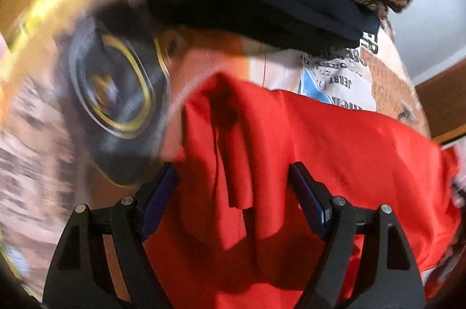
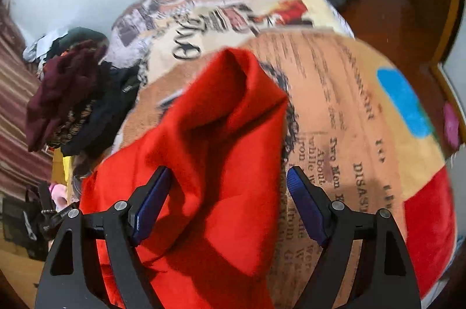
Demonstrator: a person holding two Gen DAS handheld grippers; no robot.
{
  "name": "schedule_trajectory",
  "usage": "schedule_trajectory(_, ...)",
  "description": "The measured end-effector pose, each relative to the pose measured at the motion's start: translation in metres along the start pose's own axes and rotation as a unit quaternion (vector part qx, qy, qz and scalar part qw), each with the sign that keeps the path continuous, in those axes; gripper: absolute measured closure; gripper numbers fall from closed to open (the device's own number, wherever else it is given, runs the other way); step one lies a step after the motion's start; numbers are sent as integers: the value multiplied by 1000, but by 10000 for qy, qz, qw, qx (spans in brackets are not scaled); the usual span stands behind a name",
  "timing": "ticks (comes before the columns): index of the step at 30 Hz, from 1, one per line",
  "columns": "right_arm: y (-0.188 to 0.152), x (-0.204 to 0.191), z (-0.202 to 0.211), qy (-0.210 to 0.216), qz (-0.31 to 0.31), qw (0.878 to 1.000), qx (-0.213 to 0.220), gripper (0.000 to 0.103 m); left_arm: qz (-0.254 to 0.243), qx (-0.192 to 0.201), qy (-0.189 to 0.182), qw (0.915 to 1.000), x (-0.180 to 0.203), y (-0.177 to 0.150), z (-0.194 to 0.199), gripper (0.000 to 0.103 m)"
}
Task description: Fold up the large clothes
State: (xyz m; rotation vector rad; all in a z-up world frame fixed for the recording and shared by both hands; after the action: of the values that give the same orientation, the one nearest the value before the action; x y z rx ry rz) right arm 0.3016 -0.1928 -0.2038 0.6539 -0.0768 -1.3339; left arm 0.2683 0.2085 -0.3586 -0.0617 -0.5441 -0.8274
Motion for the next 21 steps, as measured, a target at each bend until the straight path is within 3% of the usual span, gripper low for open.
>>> schedule_trajectory(3,-2,-1,-9,83,-52,9999,-57,21,356,-146,-461,9982,-1,-3,-8,23)
schedule_trajectory(7,3,-15,-10,235,97,9997,23,21,303,-210,-715,9968,11,-8,-7,24)
schedule_trajectory(10,6,-17,-14,236,72,9997,92,25,280,-229,-694,9969,17,-8,-3,53)
schedule_trajectory(11,6,-18,-13,259,65,9996,126,35,307,-218,-699,9968,17,-7,-1,69)
schedule_trajectory(12,6,-18,-12,289,77,9994,146,53,311,-188,-685,9970,17,-7,2,77)
schedule_trajectory(14,5,-21,-11,461,91,9988,138,76,204,-35,-503,9985,21,-5,9,83)
schedule_trajectory(17,8,-25,-5,617,138,9977,239,82,-293,371,-107,9988,45,-7,31,86)
schedule_trajectory(21,20,-29,18,629,372,9962,472,88,-959,921,-236,9908,98,-10,72,87)
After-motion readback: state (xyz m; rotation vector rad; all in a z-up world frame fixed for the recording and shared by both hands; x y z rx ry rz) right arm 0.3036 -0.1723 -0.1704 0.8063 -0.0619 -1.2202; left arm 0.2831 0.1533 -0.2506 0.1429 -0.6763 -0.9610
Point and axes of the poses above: each gripper's, at about its wrist camera, not at the fingertips, and z roughly against the way its jaws point, x to its right, y to its top, the point moved 7 cm from there along -z, roughly the way its jaws point, and after that the axes turned 12 degrees about z, right-handed, at the moved point
